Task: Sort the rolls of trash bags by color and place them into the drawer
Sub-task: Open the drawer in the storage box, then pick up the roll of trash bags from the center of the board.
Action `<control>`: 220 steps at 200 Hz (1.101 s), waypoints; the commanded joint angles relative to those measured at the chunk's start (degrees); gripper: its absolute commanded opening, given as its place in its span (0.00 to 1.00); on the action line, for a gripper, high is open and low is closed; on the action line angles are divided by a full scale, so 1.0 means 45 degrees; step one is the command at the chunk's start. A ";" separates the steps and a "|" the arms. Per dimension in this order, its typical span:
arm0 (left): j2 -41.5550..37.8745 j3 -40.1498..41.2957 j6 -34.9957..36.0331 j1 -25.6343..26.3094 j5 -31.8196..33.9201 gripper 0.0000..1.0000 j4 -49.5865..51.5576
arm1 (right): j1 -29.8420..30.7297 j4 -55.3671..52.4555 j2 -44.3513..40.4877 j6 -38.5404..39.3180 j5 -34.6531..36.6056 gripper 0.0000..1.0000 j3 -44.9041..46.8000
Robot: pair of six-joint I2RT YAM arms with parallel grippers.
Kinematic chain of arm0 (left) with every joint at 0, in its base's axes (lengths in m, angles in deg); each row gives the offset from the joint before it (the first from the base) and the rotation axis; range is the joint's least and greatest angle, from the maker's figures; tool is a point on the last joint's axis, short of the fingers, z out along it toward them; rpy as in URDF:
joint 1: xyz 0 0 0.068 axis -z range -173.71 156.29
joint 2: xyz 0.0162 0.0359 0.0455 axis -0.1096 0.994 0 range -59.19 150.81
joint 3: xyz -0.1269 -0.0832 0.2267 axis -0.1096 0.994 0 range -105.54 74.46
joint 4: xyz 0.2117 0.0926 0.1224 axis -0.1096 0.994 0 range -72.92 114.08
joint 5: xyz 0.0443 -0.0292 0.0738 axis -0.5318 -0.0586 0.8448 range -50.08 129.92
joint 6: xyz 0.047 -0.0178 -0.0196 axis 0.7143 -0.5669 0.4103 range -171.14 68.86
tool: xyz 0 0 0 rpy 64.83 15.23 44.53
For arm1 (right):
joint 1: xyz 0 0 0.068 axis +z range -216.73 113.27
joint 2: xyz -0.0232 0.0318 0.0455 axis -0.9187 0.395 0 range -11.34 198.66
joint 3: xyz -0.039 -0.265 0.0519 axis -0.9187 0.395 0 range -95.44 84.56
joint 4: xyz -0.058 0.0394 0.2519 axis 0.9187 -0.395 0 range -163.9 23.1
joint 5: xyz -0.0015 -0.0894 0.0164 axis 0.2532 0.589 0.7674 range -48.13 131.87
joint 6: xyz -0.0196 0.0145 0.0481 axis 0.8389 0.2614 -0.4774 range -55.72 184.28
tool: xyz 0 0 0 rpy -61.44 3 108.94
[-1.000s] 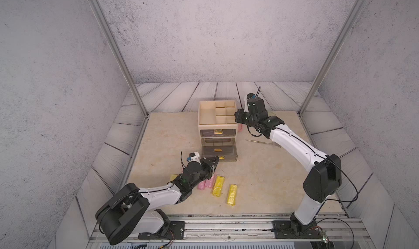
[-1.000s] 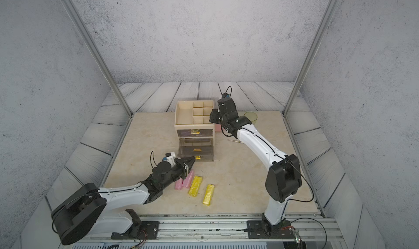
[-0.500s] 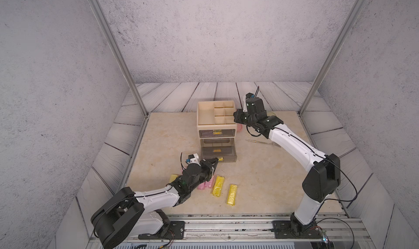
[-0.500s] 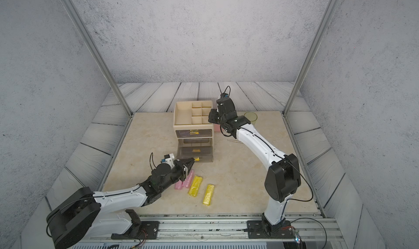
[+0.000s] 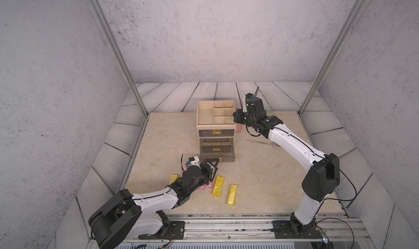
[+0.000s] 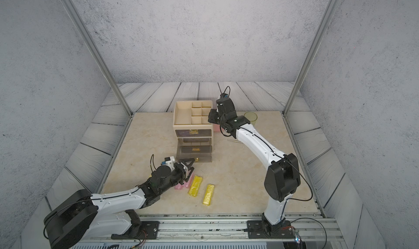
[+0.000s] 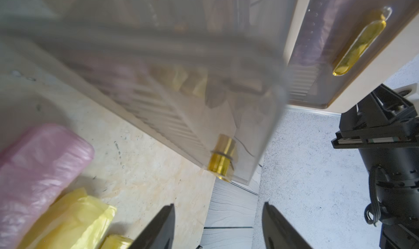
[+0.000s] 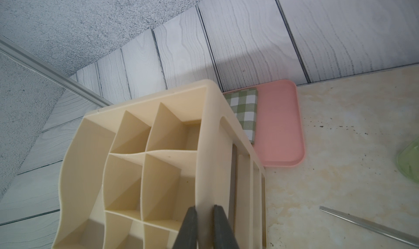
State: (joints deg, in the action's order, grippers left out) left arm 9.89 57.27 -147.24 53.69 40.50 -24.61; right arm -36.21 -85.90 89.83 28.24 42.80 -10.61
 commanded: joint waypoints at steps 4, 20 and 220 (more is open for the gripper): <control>-0.0665 -0.0033 0.0407 0.0034 -0.0140 0.76 0.0633 | -0.0137 -0.0525 0.0647 -0.0455 0.0009 0.23 0.0082; -0.1600 -0.0120 0.0840 0.0034 -0.0242 0.77 0.1703 | -0.0157 -0.0635 0.0563 -0.0417 -0.0031 0.32 -0.0076; -0.5273 -0.4692 0.8007 -0.7869 -0.6144 0.81 1.2891 | -0.0294 -0.0705 -0.7959 0.1375 -0.0956 0.99 0.3599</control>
State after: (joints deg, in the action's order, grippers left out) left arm -16.89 35.83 -113.71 22.34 21.38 34.58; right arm -37.04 -87.63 59.21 32.64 44.48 2.90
